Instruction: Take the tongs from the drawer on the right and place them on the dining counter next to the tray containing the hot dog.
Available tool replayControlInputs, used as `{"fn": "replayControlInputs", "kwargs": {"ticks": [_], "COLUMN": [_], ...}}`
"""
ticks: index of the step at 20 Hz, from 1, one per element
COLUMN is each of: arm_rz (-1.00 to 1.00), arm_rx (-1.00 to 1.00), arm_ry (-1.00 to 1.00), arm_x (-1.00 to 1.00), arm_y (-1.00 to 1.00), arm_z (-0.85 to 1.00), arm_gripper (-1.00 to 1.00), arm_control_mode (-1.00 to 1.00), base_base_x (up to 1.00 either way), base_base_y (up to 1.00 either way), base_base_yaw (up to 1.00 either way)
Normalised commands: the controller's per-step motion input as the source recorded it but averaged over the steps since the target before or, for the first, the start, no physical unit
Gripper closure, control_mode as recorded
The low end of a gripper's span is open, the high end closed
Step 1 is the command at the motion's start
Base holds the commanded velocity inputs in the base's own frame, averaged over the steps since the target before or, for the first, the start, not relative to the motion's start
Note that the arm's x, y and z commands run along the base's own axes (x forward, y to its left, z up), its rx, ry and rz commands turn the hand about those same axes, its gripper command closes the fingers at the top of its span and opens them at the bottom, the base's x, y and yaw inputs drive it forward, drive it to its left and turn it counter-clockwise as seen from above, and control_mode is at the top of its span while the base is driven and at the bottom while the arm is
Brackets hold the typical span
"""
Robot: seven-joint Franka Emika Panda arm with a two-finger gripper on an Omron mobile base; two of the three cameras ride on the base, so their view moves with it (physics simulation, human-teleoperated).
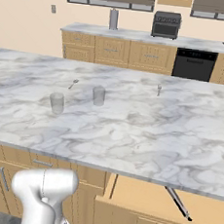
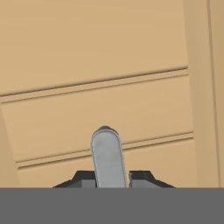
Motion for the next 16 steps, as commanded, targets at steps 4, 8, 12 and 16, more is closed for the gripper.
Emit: {"fn": "replayControlInputs", "kwargs": {"ticks": [4,8,12,16], "arm_rz": [0.0,0.0,0.0,0.0], "arm_rx": [0.0,0.0,0.0,0.0], "arm_ry": [0.0,0.0,0.0,0.0], "arm_x": [-0.08,-0.12,-0.17,-0.13], "arm_y": [0.0,0.0,0.0,0.0], "arm_z": [0.0,0.0,0.02,0.18], "arm_gripper": [1.0,-1.0,-1.0,-1.0], "arm_control_mode": [-1.0,-1.0,-1.0,-1.0], "base_base_x": [0.0,0.0,0.0,0.0], "base_base_y": [0.0,0.0,0.0,0.0], "base_base_yaw": [0.0,0.0,0.0,0.0]}}
